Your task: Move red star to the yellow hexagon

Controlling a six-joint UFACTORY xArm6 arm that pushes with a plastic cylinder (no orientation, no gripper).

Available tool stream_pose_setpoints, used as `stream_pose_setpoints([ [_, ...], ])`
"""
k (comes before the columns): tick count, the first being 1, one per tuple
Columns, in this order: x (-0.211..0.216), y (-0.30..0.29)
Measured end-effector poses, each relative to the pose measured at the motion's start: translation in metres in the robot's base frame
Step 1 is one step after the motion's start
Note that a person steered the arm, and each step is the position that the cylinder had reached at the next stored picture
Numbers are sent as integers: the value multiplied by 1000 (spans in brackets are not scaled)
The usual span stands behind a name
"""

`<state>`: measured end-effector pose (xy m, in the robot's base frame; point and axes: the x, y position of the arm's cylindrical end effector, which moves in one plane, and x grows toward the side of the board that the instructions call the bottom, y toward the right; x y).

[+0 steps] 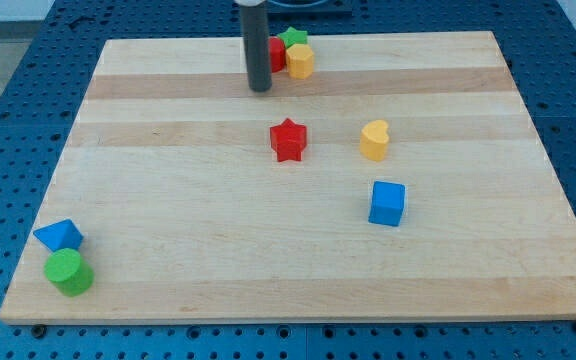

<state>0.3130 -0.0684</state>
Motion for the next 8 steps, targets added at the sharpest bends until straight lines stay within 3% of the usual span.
stream_pose_setpoints([
  [1,25,-29],
  [3,115,-35],
  [5,125,31],
  [8,94,40],
])
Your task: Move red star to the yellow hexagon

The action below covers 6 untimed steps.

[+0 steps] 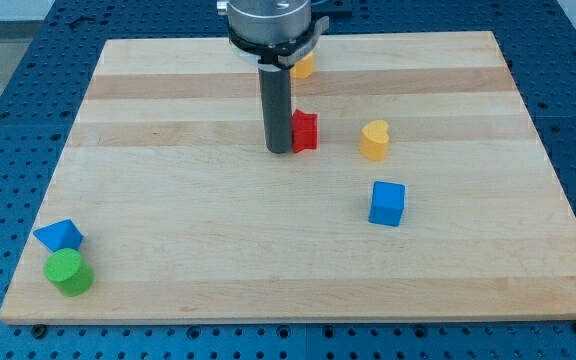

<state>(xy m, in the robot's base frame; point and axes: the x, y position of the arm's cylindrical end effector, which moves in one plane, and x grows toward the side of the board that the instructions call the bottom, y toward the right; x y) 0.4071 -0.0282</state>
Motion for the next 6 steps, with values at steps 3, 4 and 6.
stream_pose_setpoints([
  [3,21,61],
  [4,8,61],
  [6,-7,19],
])
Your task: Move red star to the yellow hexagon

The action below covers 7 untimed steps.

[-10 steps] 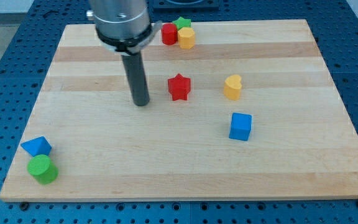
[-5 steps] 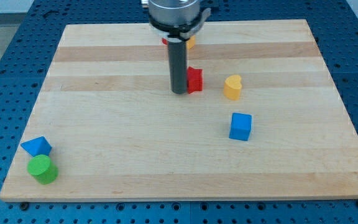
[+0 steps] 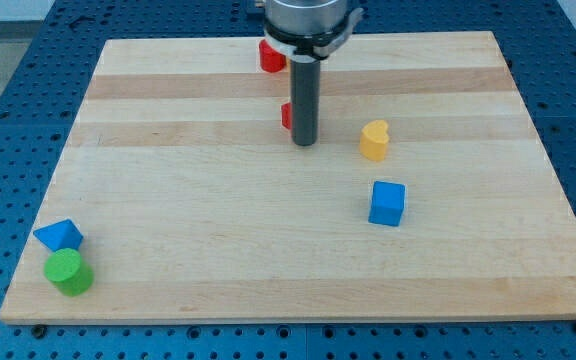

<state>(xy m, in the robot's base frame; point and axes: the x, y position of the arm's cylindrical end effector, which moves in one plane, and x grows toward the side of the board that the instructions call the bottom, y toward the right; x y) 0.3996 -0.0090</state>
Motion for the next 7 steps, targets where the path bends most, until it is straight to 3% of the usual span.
stream_pose_setpoints([
  [1,-8,-21],
  [4,-33,13],
  [6,-81,16],
  [7,-78,9],
])
